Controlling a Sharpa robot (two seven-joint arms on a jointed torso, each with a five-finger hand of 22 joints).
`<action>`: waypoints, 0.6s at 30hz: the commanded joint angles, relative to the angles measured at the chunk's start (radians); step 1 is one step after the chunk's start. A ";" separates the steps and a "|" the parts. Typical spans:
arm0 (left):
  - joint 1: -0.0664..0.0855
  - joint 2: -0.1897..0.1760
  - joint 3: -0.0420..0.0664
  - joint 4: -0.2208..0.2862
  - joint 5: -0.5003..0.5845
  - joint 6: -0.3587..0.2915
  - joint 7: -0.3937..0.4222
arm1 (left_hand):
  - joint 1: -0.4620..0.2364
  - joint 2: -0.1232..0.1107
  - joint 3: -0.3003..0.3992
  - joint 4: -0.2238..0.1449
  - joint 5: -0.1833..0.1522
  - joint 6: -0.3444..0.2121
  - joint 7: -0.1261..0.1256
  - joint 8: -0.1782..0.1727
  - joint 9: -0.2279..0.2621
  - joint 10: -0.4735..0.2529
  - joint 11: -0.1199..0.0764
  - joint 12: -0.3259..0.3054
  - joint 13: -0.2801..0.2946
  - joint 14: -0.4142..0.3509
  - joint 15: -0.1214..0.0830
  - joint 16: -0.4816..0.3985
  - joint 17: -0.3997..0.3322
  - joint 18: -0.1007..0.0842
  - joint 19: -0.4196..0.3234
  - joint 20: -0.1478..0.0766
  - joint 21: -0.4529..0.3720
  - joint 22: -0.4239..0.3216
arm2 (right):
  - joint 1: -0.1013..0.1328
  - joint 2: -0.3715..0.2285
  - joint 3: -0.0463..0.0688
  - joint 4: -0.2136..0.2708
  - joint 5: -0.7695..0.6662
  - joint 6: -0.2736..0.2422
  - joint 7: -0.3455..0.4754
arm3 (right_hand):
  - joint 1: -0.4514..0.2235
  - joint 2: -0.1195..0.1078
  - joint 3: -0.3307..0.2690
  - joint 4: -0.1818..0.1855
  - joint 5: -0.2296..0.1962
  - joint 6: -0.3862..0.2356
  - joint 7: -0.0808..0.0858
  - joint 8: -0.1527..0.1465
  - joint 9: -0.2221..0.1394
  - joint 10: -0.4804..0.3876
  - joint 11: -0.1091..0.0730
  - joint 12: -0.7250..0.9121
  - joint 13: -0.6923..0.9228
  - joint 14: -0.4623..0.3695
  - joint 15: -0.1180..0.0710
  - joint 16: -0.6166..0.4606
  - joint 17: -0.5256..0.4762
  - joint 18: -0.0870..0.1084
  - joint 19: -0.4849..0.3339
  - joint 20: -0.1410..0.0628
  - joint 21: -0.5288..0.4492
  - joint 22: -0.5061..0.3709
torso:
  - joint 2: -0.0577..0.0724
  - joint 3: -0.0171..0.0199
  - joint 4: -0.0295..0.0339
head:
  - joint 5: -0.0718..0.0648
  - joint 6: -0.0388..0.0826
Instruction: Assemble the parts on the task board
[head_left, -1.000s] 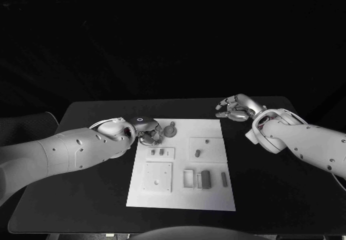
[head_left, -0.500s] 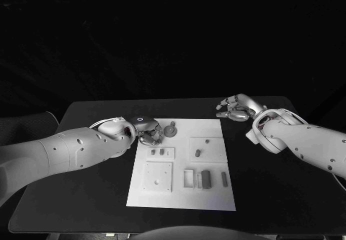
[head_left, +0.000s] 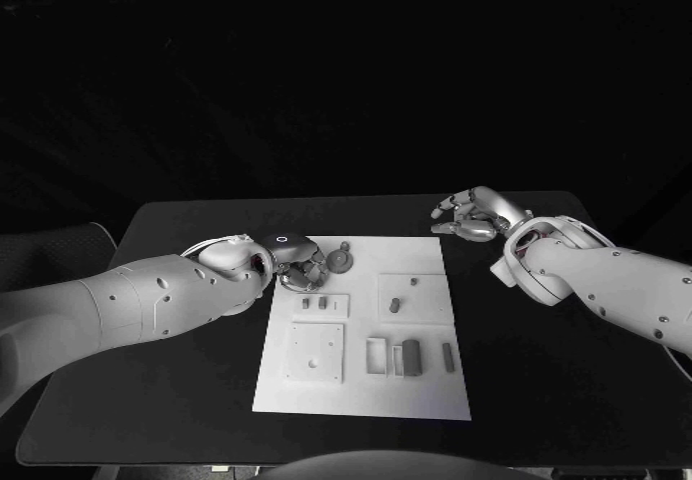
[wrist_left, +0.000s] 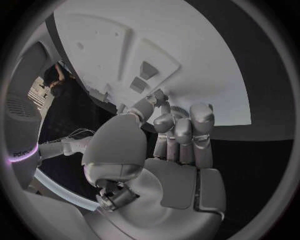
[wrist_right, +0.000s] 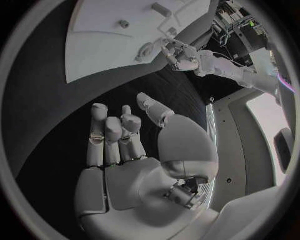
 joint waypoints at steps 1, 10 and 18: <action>0.000 0.002 0.000 0.002 -0.002 0.015 0.003 | 0.005 -0.006 0.001 -0.007 -0.001 0.051 0.041 0.003 0.001 -0.003 0.004 -0.003 -0.001 0.014 -0.011 -0.006 0.001 0.129 0.003 -0.001 0.003 0.014 | 0.000 0.001 0.000 0.001 -0.006 0.008 0.005 | -0.012 -0.002 -0.002 0.006 0.006 -0.003 0.007 -0.006 0.000 -0.001 0.005 0.004 0.001 0.004 -0.001 0.000 -0.001 0.016 0.008 -0.001 -0.003 0.016 | 0.000 0.0002 0.0005 | -0.001 0.000; -0.001 -0.003 0.000 -0.001 -0.003 0.016 0.002 | 0.006 -0.006 0.001 -0.008 -0.001 0.052 0.040 0.003 0.001 -0.003 0.003 -0.003 -0.001 0.014 -0.012 -0.006 0.001 0.129 0.003 -0.002 0.003 0.014 | 0.000 0.000 0.000 0.002 -0.006 0.008 0.005 | -0.012 -0.002 -0.002 0.006 0.005 -0.003 0.007 -0.006 0.000 -0.001 0.005 0.005 0.001 0.004 -0.001 0.000 -0.002 0.016 0.008 -0.001 -0.003 0.016 | -0.001 0.0003 0.0010 | -0.001 -0.001; -0.001 -0.001 0.000 -0.001 -0.003 0.029 -0.001 | 0.007 -0.010 0.000 -0.010 -0.001 0.050 0.041 0.002 0.001 -0.003 0.004 -0.004 -0.001 0.015 -0.012 -0.007 0.002 0.128 0.003 -0.002 0.003 0.014 | 0.000 0.000 0.000 0.002 -0.006 0.008 0.005 | -0.012 -0.003 -0.002 0.006 0.005 -0.003 0.007 -0.006 0.000 -0.001 0.005 0.005 0.001 0.004 -0.001 0.000 -0.001 0.016 0.008 -0.001 -0.003 0.016 | 0.000 -0.0002 0.0008 | -0.002 -0.002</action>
